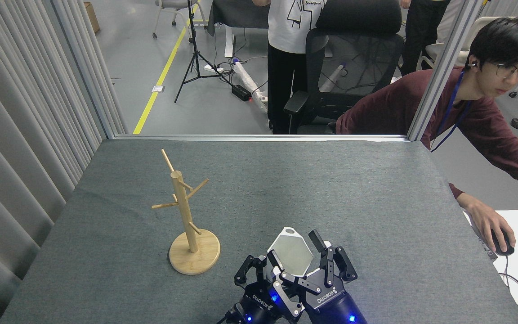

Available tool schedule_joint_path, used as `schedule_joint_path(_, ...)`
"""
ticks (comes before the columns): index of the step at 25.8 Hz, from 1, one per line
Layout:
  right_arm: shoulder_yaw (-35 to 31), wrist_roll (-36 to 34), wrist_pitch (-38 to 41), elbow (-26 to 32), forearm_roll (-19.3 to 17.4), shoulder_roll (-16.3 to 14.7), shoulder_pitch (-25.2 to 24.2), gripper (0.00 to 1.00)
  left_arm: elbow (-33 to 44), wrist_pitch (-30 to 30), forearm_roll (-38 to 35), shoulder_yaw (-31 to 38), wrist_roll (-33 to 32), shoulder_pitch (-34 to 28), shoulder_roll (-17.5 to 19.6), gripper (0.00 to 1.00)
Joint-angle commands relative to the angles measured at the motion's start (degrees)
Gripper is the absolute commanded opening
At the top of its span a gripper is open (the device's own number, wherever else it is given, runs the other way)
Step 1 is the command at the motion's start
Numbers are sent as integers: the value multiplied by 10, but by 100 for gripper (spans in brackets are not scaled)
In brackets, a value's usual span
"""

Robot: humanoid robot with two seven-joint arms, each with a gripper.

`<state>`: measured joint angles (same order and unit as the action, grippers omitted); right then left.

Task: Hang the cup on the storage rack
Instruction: 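Open the right gripper and withdraw it from the cup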

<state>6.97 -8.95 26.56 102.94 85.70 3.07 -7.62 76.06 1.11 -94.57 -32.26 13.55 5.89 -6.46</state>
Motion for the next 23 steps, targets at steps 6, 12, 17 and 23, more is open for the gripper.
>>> schedule_joint_path(6,-93,-189,-15,0,-2,8,52,100,2,4,0,2,2,0,0,47)
schedule_joint_path(12,-191,67,-109,-35,-60,-3,89,100,3,3,0,7,2,-2,1,48)
schedule_joint_path(17,-193,162,-117,-41,-57,-41,65,100,4,4,1,13,4,-6,2,48)
schedule_joint_path(23,-206,162,-115,-72,-60,-77,50,100,23,4,1,54,4,-10,4,47)
